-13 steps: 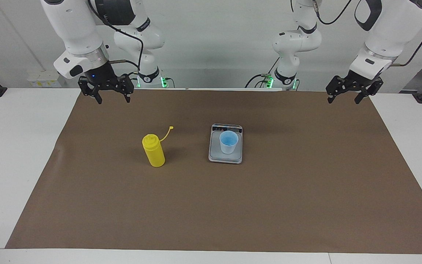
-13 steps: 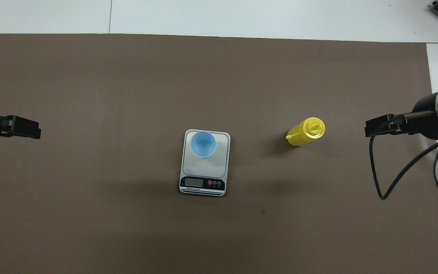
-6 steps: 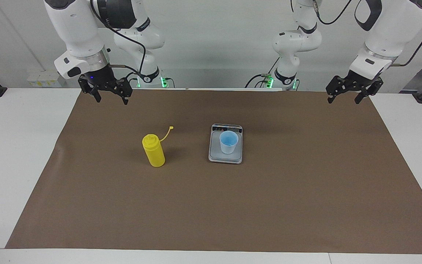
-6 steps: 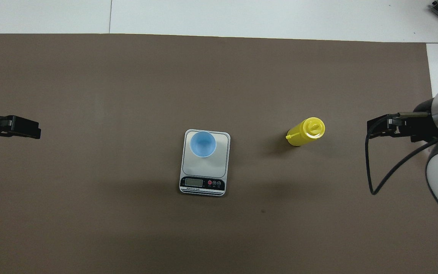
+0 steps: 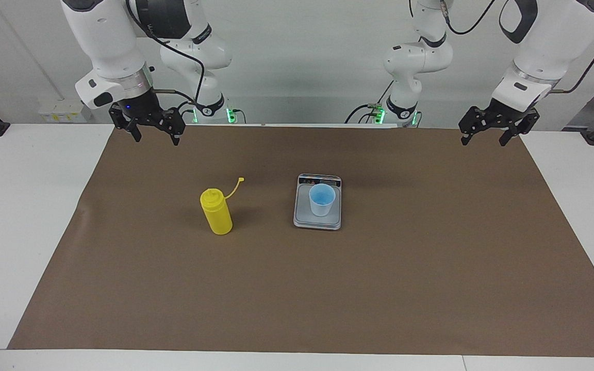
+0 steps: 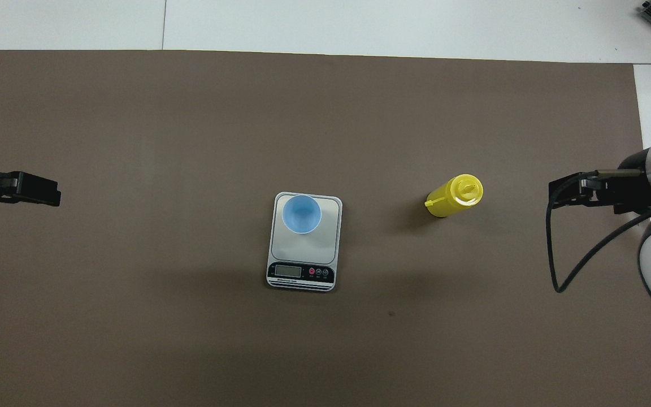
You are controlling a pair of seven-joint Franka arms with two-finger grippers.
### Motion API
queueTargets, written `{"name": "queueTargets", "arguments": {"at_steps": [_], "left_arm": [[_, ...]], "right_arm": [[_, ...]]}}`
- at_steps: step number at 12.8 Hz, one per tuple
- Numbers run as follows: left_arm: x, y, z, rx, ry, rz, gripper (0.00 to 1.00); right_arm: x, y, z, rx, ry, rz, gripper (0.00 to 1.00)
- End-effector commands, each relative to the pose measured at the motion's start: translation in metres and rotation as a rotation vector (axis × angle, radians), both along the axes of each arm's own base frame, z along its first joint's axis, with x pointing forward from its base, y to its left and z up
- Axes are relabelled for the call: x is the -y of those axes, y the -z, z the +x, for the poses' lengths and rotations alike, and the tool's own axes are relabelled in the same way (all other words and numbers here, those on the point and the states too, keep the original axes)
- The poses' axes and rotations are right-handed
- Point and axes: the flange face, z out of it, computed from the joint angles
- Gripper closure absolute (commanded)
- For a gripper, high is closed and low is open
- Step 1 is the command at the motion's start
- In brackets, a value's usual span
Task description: Pour seasoning into cup on scale with both arms
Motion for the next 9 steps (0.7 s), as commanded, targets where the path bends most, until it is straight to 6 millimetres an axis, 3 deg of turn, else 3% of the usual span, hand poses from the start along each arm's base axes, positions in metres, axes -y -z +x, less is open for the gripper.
{"name": "queueTargets", "arguments": {"at_steps": [1,9], "left_arm": [[-0.0018,-0.0016,-0.0079,-0.005,-0.009,0.014,0.00],[-0.0018,-0.0016,-0.0079,-0.005,-0.009,0.014,0.00]], "right_arm": [[0.0113,-0.0026,-0.0071,-0.008,-0.026,0.079,0.00],[0.0023,-0.0045,-0.0065,0.003,-0.056,0.015,0.00]]}}
